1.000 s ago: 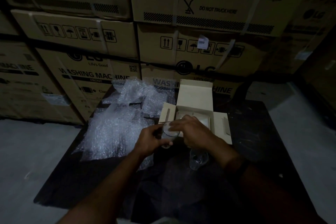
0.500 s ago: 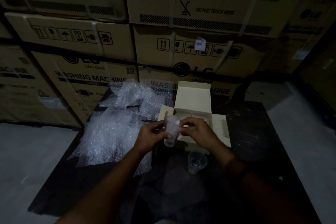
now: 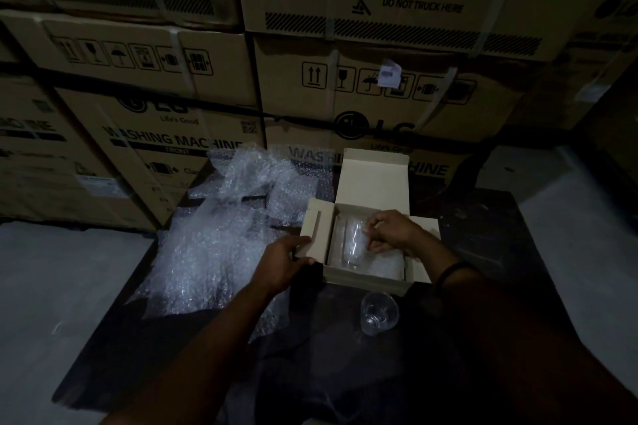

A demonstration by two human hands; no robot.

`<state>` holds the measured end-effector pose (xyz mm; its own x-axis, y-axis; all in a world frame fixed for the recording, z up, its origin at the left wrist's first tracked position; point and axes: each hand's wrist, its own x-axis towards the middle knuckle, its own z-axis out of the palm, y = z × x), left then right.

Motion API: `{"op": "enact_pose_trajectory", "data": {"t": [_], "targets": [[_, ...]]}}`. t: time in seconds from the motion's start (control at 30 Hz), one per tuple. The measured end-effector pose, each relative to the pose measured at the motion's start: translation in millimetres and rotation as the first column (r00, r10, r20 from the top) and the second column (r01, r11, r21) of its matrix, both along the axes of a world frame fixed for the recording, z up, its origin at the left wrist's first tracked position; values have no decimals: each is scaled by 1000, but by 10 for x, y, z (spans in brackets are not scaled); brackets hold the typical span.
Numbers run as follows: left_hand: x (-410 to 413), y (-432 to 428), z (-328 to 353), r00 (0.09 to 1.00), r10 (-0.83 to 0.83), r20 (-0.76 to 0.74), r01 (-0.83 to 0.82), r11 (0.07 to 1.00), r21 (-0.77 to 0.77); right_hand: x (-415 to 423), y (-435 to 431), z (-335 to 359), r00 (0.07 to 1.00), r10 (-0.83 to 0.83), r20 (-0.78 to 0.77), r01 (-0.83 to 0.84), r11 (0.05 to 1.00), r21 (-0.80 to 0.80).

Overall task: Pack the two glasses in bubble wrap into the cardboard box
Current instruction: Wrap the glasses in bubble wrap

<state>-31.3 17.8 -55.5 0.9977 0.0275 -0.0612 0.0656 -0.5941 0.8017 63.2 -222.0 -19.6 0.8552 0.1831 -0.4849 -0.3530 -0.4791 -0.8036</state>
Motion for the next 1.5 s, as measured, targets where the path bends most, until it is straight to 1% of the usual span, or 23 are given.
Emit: {"op": "enact_pose_trajectory", "data": {"t": [0.1, 0.17, 0.27, 0.4, 0.53, 0.57, 0.63, 0.67, 0.7, 0.73, 0.77, 0.8, 0.87, 0.9, 0.97, 1.03, 1.23, 1.3, 1.33, 1.4, 1.43, 1.5], "targets": [[38, 7, -16, 1000, -15, -14, 15, 999, 30, 79, 41, -152, 997, 41, -69, -46, 996, -81], [50, 12, -18, 1000, -17, -19, 18, 999, 35, 129, 68, -244, 994, 71, -85, -81, 990, -113], [64, 13, -39, 999, -6, -42, 7, 1000, 21, 158, 124, -369, 993, 103, -56, -109, 986, -130], [65, 1, -77, 999, 14, -37, -13, 1000, 24, 147, 169, -459, 996, 72, 47, -64, 986, -151], [41, -24, -77, 999, 15, -34, -13, 997, 71, 119, 102, -521, 998, 43, 43, -36, 990, -140], [34, -36, -92, 1000, 24, 5, -25, 994, 105, 114, 71, -538, 998, 28, 52, -21, 992, -126], [-10, -101, -138, 989, 68, 132, -104, 950, 294, 78, 11, -536, 997, -45, 63, 50, 996, -71], [-74, -167, -131, 978, 99, 186, -160, 925, 345, 42, -16, -505, 993, -98, 57, 100, 995, -21], [-163, -254, -117, 966, 106, 235, -187, 917, 354, 8, -43, -474, 989, -142, 46, 141, 990, 25], [-263, -354, -90, 959, 74, 274, -166, 929, 331, -26, -77, -446, 984, -172, 38, 170, 984, 59], [-361, -455, -57, 956, 8, 292, -101, 947, 306, -60, -119, -426, 982, -187, 37, 184, 979, 83], [-451, -554, -43, 957, -86, 277, 3, 958, 288, -100, -167, -406, 978, -203, 37, 198, 974, 110], [-581, -739, -33, 940, -278, 199, 215, 934, 286, -137, -239, -391, 971, -235, 48, 226, 962, 153], [-624, -832, -31, 924, -348, 159, 296, 913, 281, -154, -272, -388, 966, -251, 60, 239, 957, 165], [-686, -1005, -39, 901, -429, 67, 403, 883, 240, -196, -309, -359, 959, -274, 77, 257, 949, 183], [-717, -1127, -67, 895, -446, 8, 436, 879, 191, -229, -332, -337, 955, -285, 77, 265, 942, 208], [-748, -1103, -70, 923, -383, 41, 375, 918, 128, -377, -324, -314, 958, -277, 68, 255, 940, 227], [-792, -990, -48, 943, -330, 52, 323, 940, 107, -452, -271, -299, 968, -226, 111, 207, 965, 159], [-819, -911, -54, 951, -302, 59, 296, 951, 91, -496, -233, -296, 973, -177, 146, 166, 982, 89], [-872, -734, -67, 967, -238, 89, 231, 970, 82, -597, -151, -283, 972, -20, 232, 41, 995, -87], [-896, -645, -71, 974, -203, 105, 195, 978, 79, -651, -113, -287, 960, 78, 268, -31, 984, -175], [-930, -490, -83, 979, -147, 144, 139, 988, 65, -750, -45, -331, 914, 264, 308, -149, 924, -352]]}}
